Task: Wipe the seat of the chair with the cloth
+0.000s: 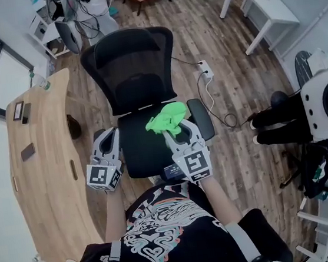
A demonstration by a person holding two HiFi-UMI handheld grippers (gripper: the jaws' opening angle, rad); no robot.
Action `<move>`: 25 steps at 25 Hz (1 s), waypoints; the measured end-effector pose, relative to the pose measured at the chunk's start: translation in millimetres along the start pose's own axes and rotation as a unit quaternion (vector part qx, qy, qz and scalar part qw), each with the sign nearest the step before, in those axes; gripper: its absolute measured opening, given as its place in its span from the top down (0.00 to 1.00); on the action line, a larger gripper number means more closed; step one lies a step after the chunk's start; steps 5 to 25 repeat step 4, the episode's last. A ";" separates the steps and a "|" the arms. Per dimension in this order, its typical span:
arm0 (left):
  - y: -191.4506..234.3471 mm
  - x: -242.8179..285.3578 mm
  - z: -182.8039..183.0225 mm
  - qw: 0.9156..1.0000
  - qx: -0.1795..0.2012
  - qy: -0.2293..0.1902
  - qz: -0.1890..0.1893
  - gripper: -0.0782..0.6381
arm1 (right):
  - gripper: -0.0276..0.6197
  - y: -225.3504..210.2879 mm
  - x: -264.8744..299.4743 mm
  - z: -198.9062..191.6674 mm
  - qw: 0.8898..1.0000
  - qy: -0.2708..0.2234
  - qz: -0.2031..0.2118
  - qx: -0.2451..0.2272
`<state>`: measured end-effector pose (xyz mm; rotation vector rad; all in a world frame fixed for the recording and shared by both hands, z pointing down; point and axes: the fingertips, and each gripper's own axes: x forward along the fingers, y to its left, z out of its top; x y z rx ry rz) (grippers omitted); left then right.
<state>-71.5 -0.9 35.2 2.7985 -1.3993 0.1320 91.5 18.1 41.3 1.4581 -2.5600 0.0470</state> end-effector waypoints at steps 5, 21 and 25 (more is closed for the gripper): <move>-1.8 0.9 -2.9 1.000 0.003 -0.003 -0.007 0.89 | 0.74 3.1 2.8 -0.8 1.000 -0.004 -0.001 0.001; -1.8 0.9 -2.9 1.000 0.003 -0.003 -0.007 0.89 | 0.74 3.1 2.8 -0.8 1.000 -0.004 -0.001 0.001; -1.8 0.9 -2.9 1.000 0.003 -0.003 -0.007 0.89 | 0.74 3.1 2.8 -0.8 1.000 -0.004 -0.001 0.001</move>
